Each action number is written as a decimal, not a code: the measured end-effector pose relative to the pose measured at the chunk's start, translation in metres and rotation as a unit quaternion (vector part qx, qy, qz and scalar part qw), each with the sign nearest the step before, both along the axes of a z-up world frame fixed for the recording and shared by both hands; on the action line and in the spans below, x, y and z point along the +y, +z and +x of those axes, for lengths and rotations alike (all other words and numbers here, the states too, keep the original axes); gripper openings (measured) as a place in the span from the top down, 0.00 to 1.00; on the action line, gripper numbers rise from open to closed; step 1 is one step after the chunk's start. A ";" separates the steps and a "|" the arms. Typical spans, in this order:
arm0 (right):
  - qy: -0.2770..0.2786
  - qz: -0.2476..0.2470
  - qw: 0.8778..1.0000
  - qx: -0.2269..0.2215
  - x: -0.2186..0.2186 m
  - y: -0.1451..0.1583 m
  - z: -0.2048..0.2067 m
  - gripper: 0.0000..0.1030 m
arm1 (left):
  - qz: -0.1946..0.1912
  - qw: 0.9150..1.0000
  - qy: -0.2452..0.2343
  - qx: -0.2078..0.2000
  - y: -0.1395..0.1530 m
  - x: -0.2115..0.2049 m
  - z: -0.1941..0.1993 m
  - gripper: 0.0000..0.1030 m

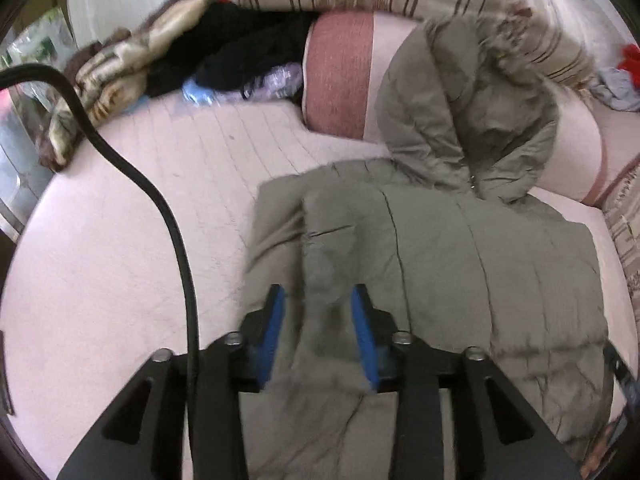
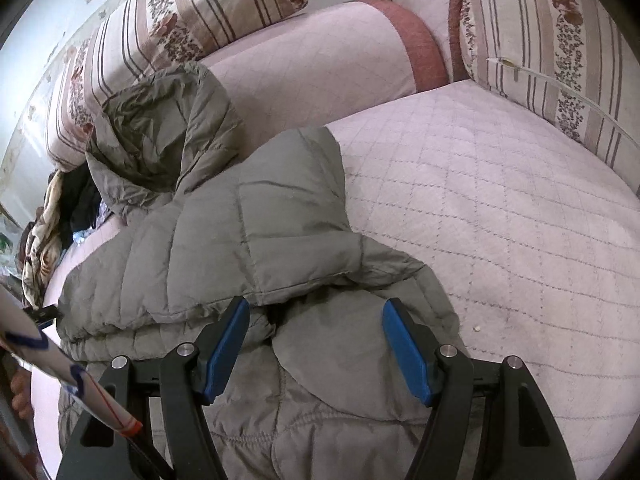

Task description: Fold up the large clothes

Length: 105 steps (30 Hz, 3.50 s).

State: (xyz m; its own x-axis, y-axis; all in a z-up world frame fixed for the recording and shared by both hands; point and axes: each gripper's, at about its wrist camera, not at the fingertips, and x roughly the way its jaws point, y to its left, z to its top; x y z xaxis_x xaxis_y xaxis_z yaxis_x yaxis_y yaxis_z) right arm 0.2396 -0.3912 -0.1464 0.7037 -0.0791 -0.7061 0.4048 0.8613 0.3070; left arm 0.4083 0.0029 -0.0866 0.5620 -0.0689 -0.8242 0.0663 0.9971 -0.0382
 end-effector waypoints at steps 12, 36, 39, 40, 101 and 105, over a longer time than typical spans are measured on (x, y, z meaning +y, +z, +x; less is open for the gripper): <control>0.023 0.009 1.000 -0.004 -0.001 0.010 -0.017 0.28 | -0.008 0.998 0.037 0.042 -0.014 0.081 -0.101 0.44; 0.017 0.118 0.986 0.119 -0.031 -0.046 -0.192 0.67 | -0.071 0.990 0.007 0.119 -0.072 0.092 -0.232 0.67; 0.017 0.106 0.987 0.122 -0.028 -0.041 -0.199 0.76 | -0.067 0.991 0.002 0.113 -0.061 0.091 -0.241 0.75; 0.017 0.099 0.987 0.125 -0.025 -0.039 -0.203 0.77 | -0.066 0.991 0.001 0.113 -0.058 0.091 -0.247 0.75; -0.056 0.183 0.982 -0.004 0.125 0.126 0.384 0.18 | -0.079 0.995 0.051 0.025 -0.048 0.087 -0.112 0.35; -0.046 0.172 0.984 0.004 0.119 0.117 0.385 0.52 | -0.070 0.996 0.052 0.026 -0.050 0.084 -0.110 0.35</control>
